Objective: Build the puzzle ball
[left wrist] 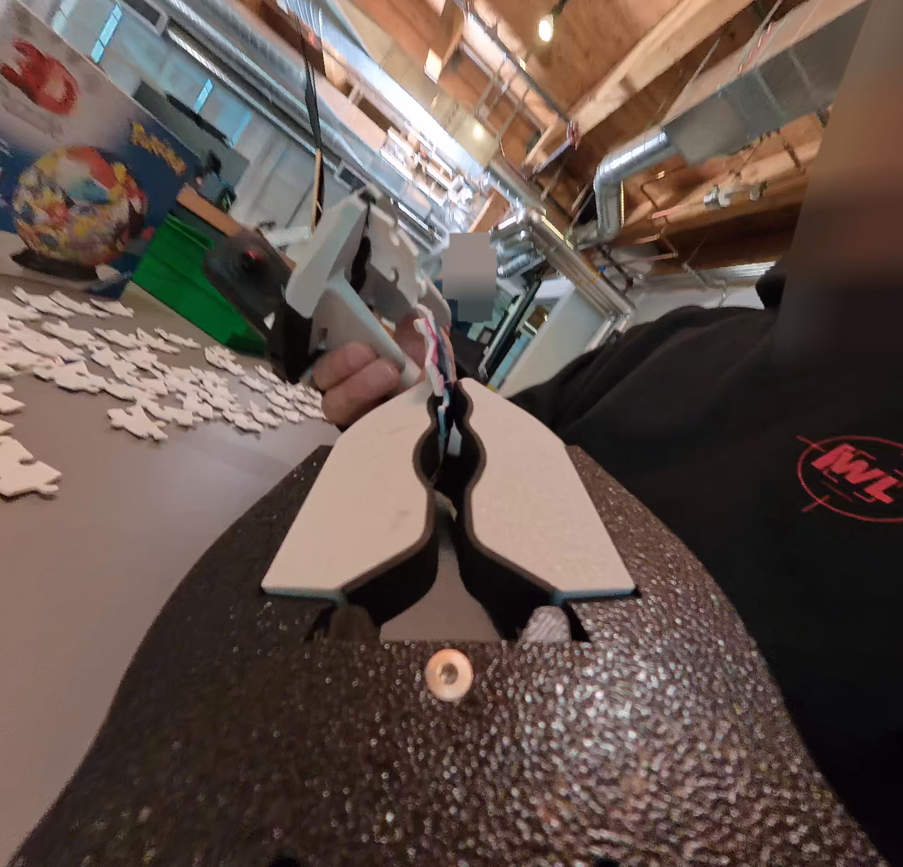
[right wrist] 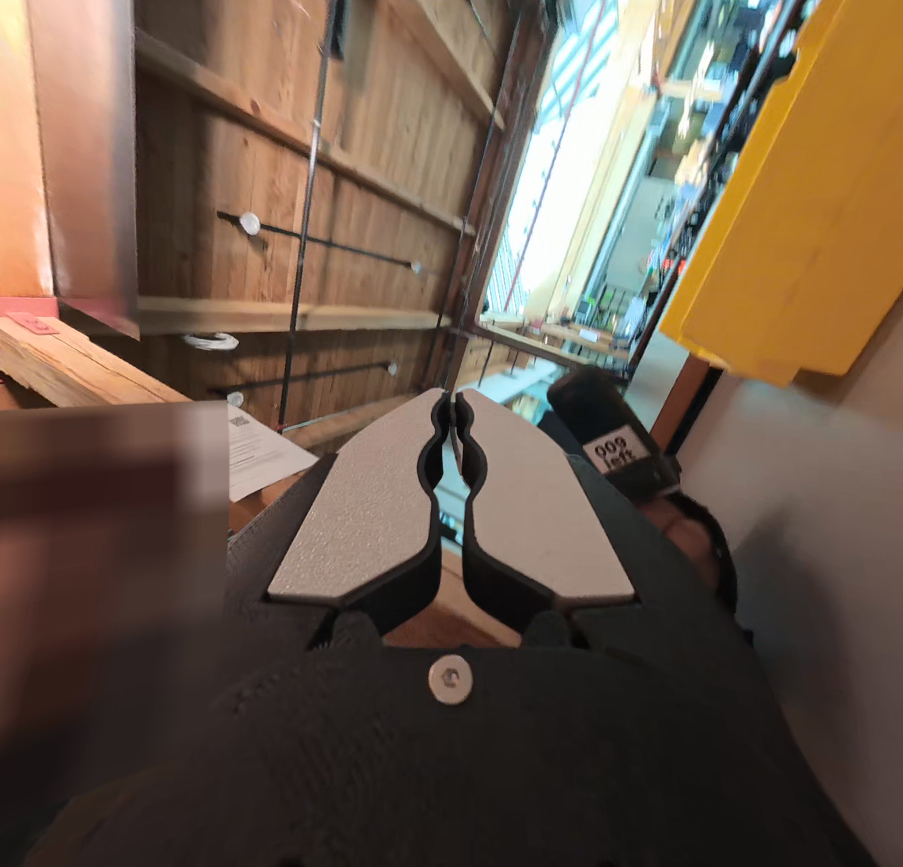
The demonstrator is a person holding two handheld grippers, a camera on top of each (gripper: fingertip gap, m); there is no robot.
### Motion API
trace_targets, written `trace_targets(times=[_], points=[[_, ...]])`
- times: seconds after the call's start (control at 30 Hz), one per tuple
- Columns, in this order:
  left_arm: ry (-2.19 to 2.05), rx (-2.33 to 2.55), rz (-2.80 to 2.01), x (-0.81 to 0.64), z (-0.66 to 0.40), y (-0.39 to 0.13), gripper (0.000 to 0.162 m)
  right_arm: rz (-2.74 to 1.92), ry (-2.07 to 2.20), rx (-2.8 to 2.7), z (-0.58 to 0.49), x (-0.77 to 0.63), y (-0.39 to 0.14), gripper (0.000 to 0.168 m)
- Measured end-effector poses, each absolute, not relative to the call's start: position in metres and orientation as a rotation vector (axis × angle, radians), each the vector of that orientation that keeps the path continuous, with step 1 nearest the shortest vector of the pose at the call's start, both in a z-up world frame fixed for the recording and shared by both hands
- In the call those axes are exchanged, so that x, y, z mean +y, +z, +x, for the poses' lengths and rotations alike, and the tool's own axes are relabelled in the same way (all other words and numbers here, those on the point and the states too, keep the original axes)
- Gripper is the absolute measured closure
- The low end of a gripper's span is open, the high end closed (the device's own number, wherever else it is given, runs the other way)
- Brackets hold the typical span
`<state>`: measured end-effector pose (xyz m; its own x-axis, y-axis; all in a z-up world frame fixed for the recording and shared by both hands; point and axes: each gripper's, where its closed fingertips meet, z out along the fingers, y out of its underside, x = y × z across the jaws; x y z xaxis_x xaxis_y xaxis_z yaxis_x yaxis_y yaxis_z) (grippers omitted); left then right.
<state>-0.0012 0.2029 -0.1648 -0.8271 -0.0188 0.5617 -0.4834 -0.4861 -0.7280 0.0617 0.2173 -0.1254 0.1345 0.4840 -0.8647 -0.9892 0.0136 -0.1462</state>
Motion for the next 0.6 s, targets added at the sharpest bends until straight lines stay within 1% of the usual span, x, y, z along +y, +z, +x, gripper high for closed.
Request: trace_targets(times=[0.03,0.17,0.33,0.6], points=[[2.408,-1.379,0.763,0.205,0.002,-0.162,0.161,-0.879,1.277,0.716,0.064,0.215,-0.123,0.166],[2.504,-1.332,0.81,0.204,0.012,-0.155,0.161,-0.74,1.172,0.743,0.074,0.207,-0.114,0.166],[2.58,-1.283,0.803,0.204,0.015,-0.148,0.16,-0.679,1.139,0.752,0.076,0.204,-0.111,0.166],[2.567,-1.311,0.792,0.202,0.013,-0.15,0.161,-0.75,1.153,0.752,0.076,0.208,-0.117,0.166]])
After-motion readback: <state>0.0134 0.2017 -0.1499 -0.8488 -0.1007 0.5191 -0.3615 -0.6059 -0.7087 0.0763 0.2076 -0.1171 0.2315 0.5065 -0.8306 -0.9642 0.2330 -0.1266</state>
